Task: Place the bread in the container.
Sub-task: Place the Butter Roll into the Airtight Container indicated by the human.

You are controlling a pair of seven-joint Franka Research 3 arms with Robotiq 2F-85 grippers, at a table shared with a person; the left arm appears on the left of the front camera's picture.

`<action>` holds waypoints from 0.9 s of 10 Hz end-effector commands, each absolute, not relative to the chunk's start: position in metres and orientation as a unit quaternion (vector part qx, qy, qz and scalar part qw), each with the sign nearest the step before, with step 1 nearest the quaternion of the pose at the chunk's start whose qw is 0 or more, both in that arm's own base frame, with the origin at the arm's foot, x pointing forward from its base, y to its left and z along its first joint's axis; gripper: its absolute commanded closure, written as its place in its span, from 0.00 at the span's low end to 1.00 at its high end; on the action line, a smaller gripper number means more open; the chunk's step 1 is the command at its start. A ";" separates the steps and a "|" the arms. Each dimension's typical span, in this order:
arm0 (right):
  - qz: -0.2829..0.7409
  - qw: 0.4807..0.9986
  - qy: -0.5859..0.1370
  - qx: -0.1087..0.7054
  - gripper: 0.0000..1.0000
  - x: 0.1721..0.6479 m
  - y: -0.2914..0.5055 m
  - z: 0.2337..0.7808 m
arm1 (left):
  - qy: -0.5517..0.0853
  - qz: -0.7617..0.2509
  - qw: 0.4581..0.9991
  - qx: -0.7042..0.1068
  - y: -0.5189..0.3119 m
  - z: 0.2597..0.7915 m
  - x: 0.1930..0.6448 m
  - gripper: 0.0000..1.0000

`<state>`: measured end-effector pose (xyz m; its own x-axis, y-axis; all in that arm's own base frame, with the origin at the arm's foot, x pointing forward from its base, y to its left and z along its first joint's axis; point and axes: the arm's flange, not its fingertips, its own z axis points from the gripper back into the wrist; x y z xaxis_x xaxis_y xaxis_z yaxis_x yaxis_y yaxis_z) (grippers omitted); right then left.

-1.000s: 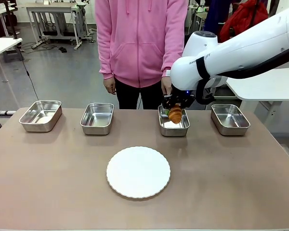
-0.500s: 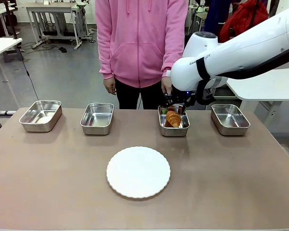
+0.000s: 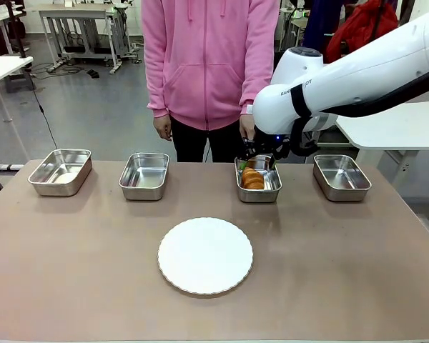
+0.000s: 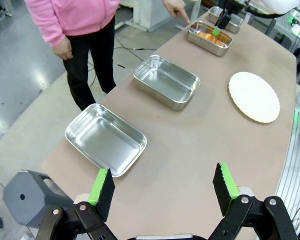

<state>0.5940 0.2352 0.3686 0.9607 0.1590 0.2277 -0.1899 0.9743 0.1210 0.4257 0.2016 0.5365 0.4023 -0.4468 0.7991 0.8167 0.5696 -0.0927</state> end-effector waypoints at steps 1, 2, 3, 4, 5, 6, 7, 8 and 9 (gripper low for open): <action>0.093 0.987 -0.113 0.066 0.00 0.595 0.234 0.369 | -0.380 -0.398 0.798 -0.244 0.202 0.538 0.424 0.00; 0.093 0.987 -0.113 0.066 0.00 0.595 0.234 0.369 | -0.380 -0.398 0.798 -0.244 0.202 0.538 0.424 0.00; 0.093 0.987 -0.113 0.066 0.00 0.595 0.234 0.369 | -0.380 -0.398 0.798 -0.244 0.202 0.538 0.424 0.00; 0.093 0.987 -0.113 0.066 0.00 0.595 0.234 0.369 | -0.380 -0.398 0.798 -0.244 0.202 0.538 0.424 0.00; 0.093 0.987 -0.113 0.066 0.00 0.595 0.234 0.369 | -0.380 -0.398 0.798 -0.244 0.202 0.538 0.424 0.00; 0.093 0.987 -0.113 0.066 0.00 0.595 0.234 0.369 | -0.380 -0.398 0.798 -0.244 0.202 0.538 0.424 0.00; 0.093 0.987 -0.113 0.066 0.00 0.595 0.234 0.369 | -0.380 -0.398 0.798 -0.244 0.202 0.538 0.424 0.00; 0.088 0.988 -0.109 0.071 0.00 0.594 0.235 0.369 | -0.380 -0.398 0.798 -0.244 0.202 0.538 0.424 0.00; 0.088 0.984 -0.134 0.075 0.00 0.572 0.232 0.395 | -0.380 -0.398 0.798 -0.244 0.202 0.538 0.424 0.00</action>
<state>0.5920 0.2361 0.3753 0.9578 0.1602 0.2386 -0.1930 0.9737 0.1211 0.4258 0.2016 0.5364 0.4024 -0.4468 0.7990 0.8167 0.5696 -0.0929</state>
